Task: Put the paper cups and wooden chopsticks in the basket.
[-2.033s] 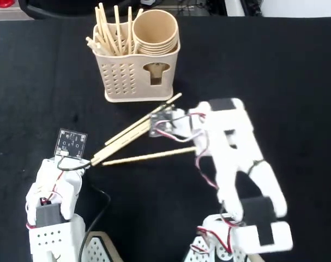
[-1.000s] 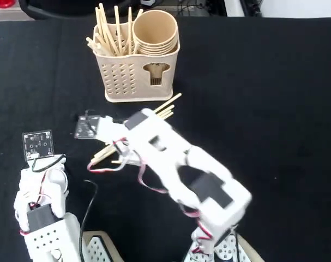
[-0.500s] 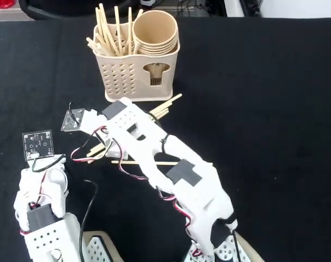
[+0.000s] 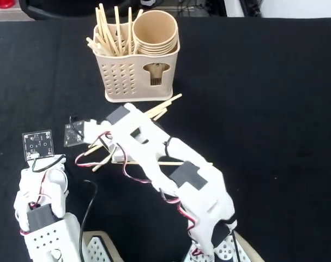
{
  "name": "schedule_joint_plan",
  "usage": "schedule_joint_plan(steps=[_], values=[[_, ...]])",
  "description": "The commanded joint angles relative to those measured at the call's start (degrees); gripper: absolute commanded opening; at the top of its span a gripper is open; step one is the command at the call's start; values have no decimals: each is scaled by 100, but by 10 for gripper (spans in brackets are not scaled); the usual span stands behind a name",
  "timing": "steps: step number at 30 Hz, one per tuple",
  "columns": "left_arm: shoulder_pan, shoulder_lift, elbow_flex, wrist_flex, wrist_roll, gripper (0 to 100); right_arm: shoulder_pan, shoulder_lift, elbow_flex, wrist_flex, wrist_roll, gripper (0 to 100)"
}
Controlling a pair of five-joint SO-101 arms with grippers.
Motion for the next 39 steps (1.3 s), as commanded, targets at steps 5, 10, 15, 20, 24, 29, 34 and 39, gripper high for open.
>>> schedule_joint_plan(steps=[5, 10, 15, 20, 24, 29, 34, 39], values=[[-57, -53, -330, -26, 26, 30, -35, -497, 866, -730, 176, 125], [-57, -53, -330, -26, 26, 30, 53, -505, 875, -738, 185, 38], [-57, -53, -321, -26, 26, 30, 343, -541, 831, -712, 185, 11], [-57, -53, -321, -26, 26, 30, 527, -989, 813, -176, 176, 11], [-57, -53, -321, -26, 26, 30, 580, -1218, 980, -18, 185, 11], [-57, -53, -321, -26, 26, 30, 809, -1200, 1288, -44, 193, 11], [-57, -53, -321, -26, 26, 31, 1169, -1226, 1437, -44, 193, 11], [-57, -53, -321, -26, 26, 31, 1152, -1226, 1508, -44, 202, 11]])
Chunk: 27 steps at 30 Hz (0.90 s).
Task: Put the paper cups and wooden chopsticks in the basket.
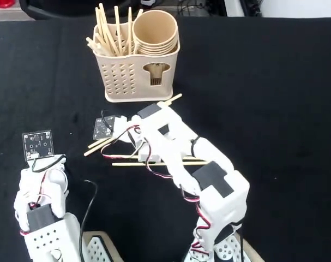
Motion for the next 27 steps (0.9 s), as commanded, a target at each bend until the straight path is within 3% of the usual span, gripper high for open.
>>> schedule_joint_plan(steps=[1, 12, 18, 27], values=[[-57, -53, -321, -26, 26, 31, 141, -286, 13, 44, 62, 11], [66, -53, -303, -26, 26, 31, 132, -716, 40, 105, 62, 12], [110, -53, -295, -18, 18, 30, -176, -1402, 514, 273, 62, 116], [110, -53, -303, 9, 18, 30, -176, -1552, 866, -70, 44, 120]])
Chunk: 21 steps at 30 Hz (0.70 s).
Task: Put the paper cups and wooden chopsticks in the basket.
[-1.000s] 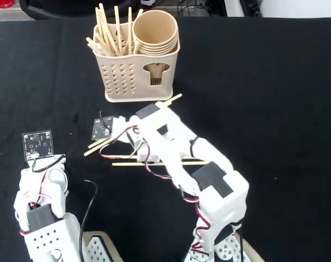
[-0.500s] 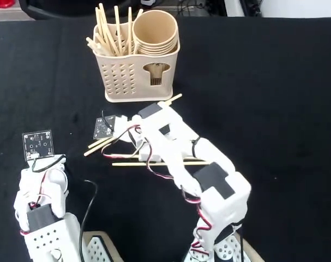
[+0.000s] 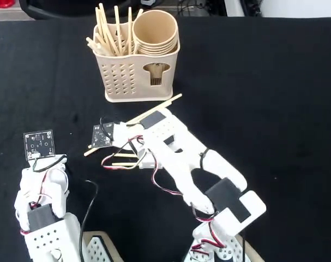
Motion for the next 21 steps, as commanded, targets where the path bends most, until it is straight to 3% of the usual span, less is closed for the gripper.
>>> schedule_joint_plan(steps=[1, 5, 11, 21], values=[[57, -53, -303, 9, 18, 30, 53, -312, -13, -88, 44, 120], [57, -53, -312, 9, 18, 30, -149, -295, -13, -360, -9, 131], [48, -53, -312, 0, 35, 30, -633, -259, 154, -1196, -712, 270], [48, -53, -321, 18, 44, 30, -941, -259, 312, -1477, -1231, 282]])
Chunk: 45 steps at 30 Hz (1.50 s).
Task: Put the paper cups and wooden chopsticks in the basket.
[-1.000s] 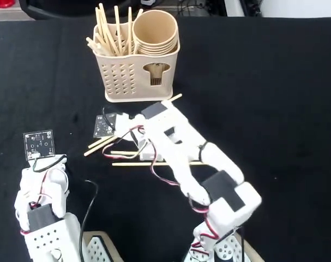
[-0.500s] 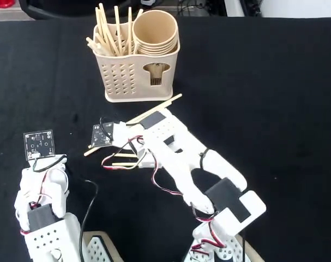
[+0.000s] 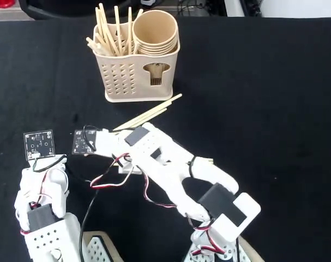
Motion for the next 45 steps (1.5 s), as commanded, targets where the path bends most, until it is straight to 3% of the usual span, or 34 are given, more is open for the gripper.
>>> schedule_joint_plan(steps=[1, 10, 18, 20, 25, 45], values=[[48, -53, -330, 18, 44, 30, -97, -251, -22, -97, -176, 282], [48, -53, -330, 18, 44, 30, -79, 901, -813, 9, -510, 279], [48, -53, -330, 18, 35, 30, -97, 1235, -1288, 352, -299, 276], [48, -53, -330, 18, 26, 30, -97, 1235, -1270, 431, -158, 232], [48, -53, -330, 18, 26, 30, -79, 1270, -1270, 651, 9, 8], [48, -53, -330, 18, 18, 30, -185, 1226, -1147, 1213, -18, 11]])
